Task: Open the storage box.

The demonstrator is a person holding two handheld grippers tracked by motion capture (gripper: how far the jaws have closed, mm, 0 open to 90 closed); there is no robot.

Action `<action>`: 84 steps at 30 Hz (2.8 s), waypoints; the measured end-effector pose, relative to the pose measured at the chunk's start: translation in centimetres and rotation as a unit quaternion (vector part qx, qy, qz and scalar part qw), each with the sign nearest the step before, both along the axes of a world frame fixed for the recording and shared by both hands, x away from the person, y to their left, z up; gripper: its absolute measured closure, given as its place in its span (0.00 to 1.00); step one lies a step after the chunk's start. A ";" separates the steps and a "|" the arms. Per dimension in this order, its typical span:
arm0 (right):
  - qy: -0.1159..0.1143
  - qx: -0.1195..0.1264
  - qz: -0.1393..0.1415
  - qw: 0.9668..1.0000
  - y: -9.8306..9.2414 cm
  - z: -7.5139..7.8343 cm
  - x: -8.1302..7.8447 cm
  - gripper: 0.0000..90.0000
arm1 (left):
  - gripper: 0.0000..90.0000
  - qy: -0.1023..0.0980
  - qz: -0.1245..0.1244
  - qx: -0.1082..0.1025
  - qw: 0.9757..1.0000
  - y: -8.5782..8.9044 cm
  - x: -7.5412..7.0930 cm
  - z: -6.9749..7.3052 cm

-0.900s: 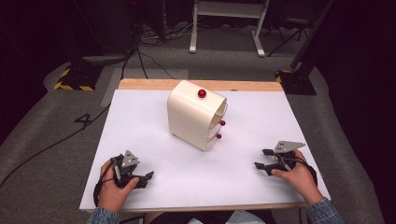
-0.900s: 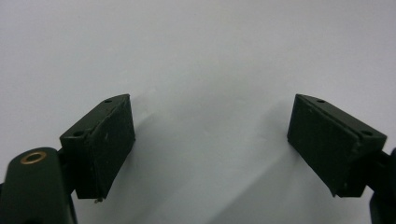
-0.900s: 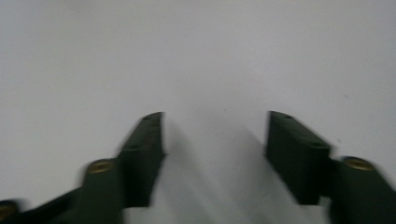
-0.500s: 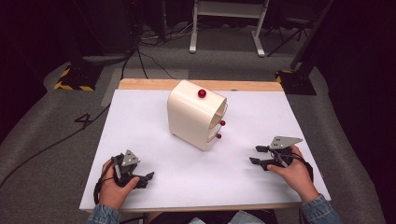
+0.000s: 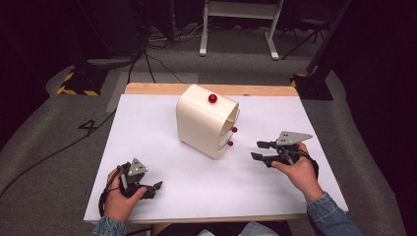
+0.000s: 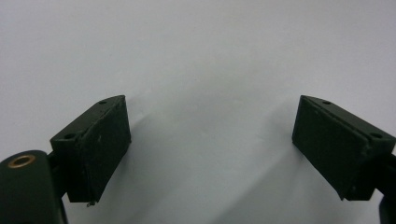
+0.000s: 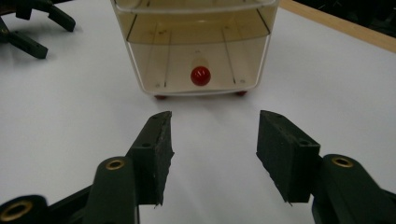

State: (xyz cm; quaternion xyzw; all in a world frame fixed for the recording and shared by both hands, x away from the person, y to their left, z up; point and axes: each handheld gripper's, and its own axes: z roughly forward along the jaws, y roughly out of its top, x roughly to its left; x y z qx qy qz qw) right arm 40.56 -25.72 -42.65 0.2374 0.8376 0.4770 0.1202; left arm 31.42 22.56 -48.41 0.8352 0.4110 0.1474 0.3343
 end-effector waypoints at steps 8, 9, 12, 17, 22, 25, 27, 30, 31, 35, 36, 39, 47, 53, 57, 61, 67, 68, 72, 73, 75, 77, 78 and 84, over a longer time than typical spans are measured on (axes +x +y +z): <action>-0.039 0.017 0.014 0.999 1.2 0.6 0.6 0.58 | 0.13 0.001 -0.001 0.001 1.000 0.0 0.0 0.0; -0.040 0.023 0.013 0.999 1.3 0.5 0.7 0.59 | 0.13 0.001 -0.001 0.001 1.000 0.0 0.0 0.0; -0.045 0.040 0.020 0.998 1.9 0.2 0.9 0.62 | 0.13 0.001 -0.001 0.001 1.000 0.0 0.0 0.0; -0.058 0.054 0.008 0.997 3.0 -0.5 1.1 0.64 | 0.13 0.001 -0.001 0.000 1.000 0.0 0.0 0.0; -0.051 0.068 0.000 0.996 4.0 -1.8 1.3 0.68 | 0.13 0.001 -0.001 0.001 1.000 0.0 0.0 0.0; -0.040 0.072 0.000 0.997 4.3 -2.6 1.5 0.69 | 0.13 0.001 0.000 0.000 1.000 0.0 0.0 0.0; -0.040 0.073 0.001 0.997 4.5 -2.9 1.6 0.69 | 0.13 0.002 -0.001 0.001 1.000 0.0 0.0 0.0; -0.037 0.073 0.002 0.997 4.8 -3.5 1.8 0.69 | 0.13 0.002 -0.001 0.001 1.000 0.0 0.0 0.0; -0.037 0.074 0.003 0.997 5.0 -3.8 1.9 0.70 | 0.13 0.002 -0.001 0.001 1.000 0.0 0.0 0.0; -0.040 0.073 0.000 0.996 5.2 -4.3 2.1 0.70 | 0.13 0.002 -0.001 0.001 1.000 0.0 0.0 0.0; -0.042 0.075 -0.003 0.996 5.2 -4.5 2.2 0.70 | 0.13 0.002 -0.001 0.001 1.000 0.0 0.0 0.0; -0.042 0.077 -0.007 0.996 5.3 -4.9 2.4 0.71 | 0.13 0.002 -0.001 0.001 1.000 0.0 0.0 0.0; -0.044 0.078 0.000 0.996 5.8 -5.1 2.5 0.76 | 0.13 0.002 -0.002 0.000 1.000 0.0 0.0 0.0; -0.041 0.076 -0.002 0.996 5.8 -5.2 2.6 0.80 | 0.13 0.002 -0.002 0.000 1.000 0.0 0.0 0.0; -0.039 0.076 -0.003 0.996 5.9 -5.2 2.6 0.81 | 0.13 0.002 -0.002 0.000 1.000 0.0 0.0 0.0; -0.037 0.073 -0.003 0.997 6.0 -5.2 2.7 0.82 | 0.13 0.003 -0.002 0.000 1.000 0.0 0.0 0.0; -0.038 0.070 -0.005 0.997 6.0 -5.1 2.7 0.82 | 0.13 0.003 -0.002 0.000 1.000 0.0 0.1 0.0; -0.039 0.069 -0.004 0.997 6.0 -5.1 2.7 0.82 | 0.13 0.003 -0.002 0.000 1.000 0.0 0.1 0.0; -0.041 0.064 -0.007 0.997 5.8 -5.0 2.5 0.82 | 0.12 0.003 -0.002 0.000 1.000 0.0 0.1 0.0; -0.041 0.064 -0.007 0.997 5.8 -5.0 2.5 0.82 | 0.13 0.003 -0.002 0.000 1.000 0.0 0.1 0.0; -0.043 0.058 -0.008 0.997 5.5 -4.9 2.2 0.82 | 0.13 0.003 -0.002 -0.001 1.000 0.0 0.1 0.0; -0.042 0.057 -0.008 0.997 5.3 -4.8 2.1 0.82 | 0.13 0.003 -0.001 -0.001 1.000 0.0 0.1 0.0; -0.042 0.057 -0.009 0.997 5.2 -4.9 1.9 0.82 | 0.13 0.003 -0.001 0.000 1.000 0.0 0.1 0.0; -0.039 0.058 -0.013 0.997 3.8 -4.7 1.2 0.82 | 0.12 0.003 -0.001 -0.001 1.000 0.0 0.1 0.0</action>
